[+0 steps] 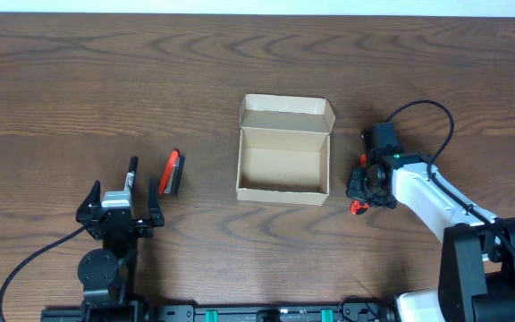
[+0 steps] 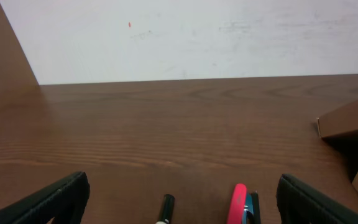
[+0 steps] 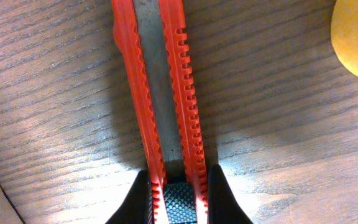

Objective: Pack container
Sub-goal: 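Close the right gripper on the orange box cutter and lift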

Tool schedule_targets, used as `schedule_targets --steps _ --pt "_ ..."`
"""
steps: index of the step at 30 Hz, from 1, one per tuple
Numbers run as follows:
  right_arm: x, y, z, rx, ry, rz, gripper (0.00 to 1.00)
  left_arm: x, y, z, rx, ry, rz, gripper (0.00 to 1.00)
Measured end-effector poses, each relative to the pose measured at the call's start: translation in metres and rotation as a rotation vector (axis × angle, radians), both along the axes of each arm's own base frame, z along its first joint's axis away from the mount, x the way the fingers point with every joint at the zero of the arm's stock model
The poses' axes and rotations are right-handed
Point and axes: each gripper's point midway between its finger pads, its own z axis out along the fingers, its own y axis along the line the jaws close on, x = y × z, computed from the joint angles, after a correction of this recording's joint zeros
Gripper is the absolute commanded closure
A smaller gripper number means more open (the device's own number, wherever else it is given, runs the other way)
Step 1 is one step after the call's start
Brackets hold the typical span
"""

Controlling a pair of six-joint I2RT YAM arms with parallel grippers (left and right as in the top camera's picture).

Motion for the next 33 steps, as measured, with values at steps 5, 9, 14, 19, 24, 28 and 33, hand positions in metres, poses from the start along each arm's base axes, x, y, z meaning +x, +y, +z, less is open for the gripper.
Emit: schedule_targets --steps 5,9,14,19,24,28,33 --pt "0.000 0.000 0.000 0.000 -0.001 0.000 0.99 0.000 0.000 0.000 0.000 0.000 0.000 0.05" --pt "0.000 0.000 0.000 0.000 -0.001 0.000 0.99 0.000 0.000 0.000 0.000 0.000 0.000 0.05" --pt "0.006 0.001 0.001 0.003 -0.026 0.007 0.99 0.000 0.000 0.000 0.000 0.000 0.000 0.05" --pt "0.013 0.002 0.002 0.007 -0.053 0.009 0.99 0.000 0.000 0.000 0.000 0.000 0.000 0.05" --pt "0.016 0.003 0.002 0.009 -0.068 0.009 0.99 0.000 0.000 0.000 0.000 0.000 0.000 0.04" --pt "0.028 0.006 0.004 0.019 -0.117 0.041 0.99 0.000 0.000 0.000 0.000 0.000 0.000 0.05" --pt "0.039 0.009 0.007 0.025 -0.165 0.077 0.99 0.000 0.000 0.000 0.000 0.000 0.000 0.05"
